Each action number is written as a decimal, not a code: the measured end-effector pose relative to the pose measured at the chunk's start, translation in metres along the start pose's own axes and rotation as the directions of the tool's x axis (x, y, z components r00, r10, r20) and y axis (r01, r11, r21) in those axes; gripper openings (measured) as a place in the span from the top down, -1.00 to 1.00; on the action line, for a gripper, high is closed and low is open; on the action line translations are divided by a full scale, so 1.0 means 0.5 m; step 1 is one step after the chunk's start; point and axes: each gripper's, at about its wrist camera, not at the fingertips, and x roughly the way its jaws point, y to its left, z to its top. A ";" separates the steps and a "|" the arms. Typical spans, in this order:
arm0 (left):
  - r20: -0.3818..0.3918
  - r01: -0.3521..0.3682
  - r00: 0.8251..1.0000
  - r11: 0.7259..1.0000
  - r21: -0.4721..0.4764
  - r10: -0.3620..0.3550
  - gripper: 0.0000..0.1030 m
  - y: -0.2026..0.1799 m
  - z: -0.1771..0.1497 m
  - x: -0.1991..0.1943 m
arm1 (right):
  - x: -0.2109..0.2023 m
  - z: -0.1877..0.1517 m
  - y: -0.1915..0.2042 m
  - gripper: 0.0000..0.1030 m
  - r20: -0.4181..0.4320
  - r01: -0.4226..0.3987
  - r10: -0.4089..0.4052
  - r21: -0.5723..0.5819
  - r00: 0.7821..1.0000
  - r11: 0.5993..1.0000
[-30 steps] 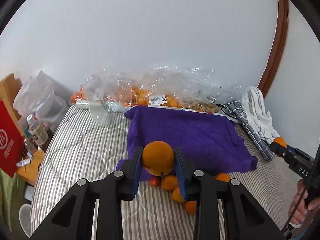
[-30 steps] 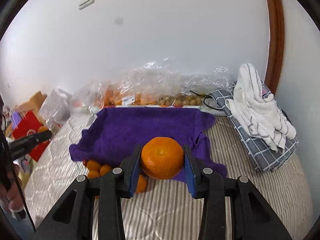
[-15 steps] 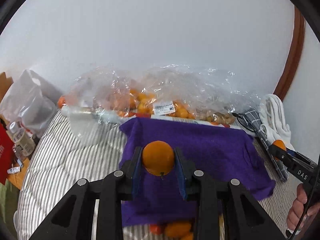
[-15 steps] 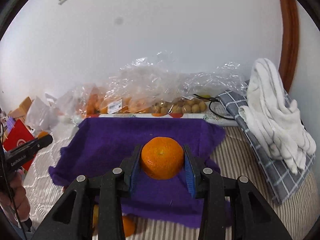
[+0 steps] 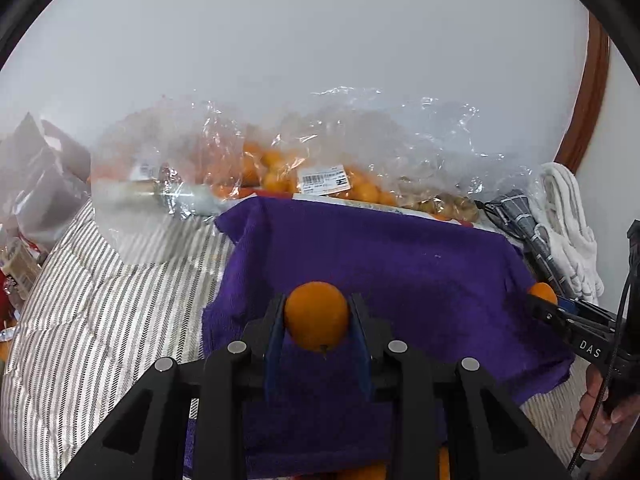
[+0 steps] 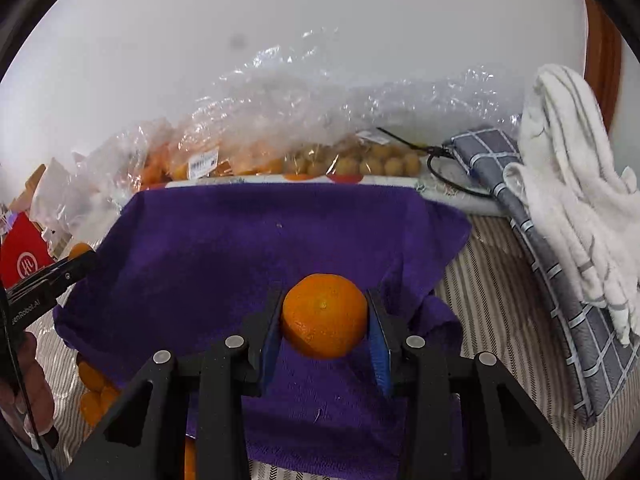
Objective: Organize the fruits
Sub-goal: 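Lift both held oranges and carry them over the purple towel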
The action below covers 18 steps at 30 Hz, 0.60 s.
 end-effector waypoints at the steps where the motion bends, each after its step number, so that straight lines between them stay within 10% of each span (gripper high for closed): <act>1: 0.000 -0.003 1.000 1.000 0.001 0.003 0.43 0.000 -0.001 0.003 | 0.004 -0.003 0.000 0.25 -0.003 0.003 -0.003 -0.001 1.000 1.000; 18: -0.074 -0.058 0.996 0.998 -0.024 0.057 0.43 0.005 -0.016 0.039 | 0.036 -0.024 0.010 0.25 -0.048 0.012 -0.013 -0.013 0.999 1.000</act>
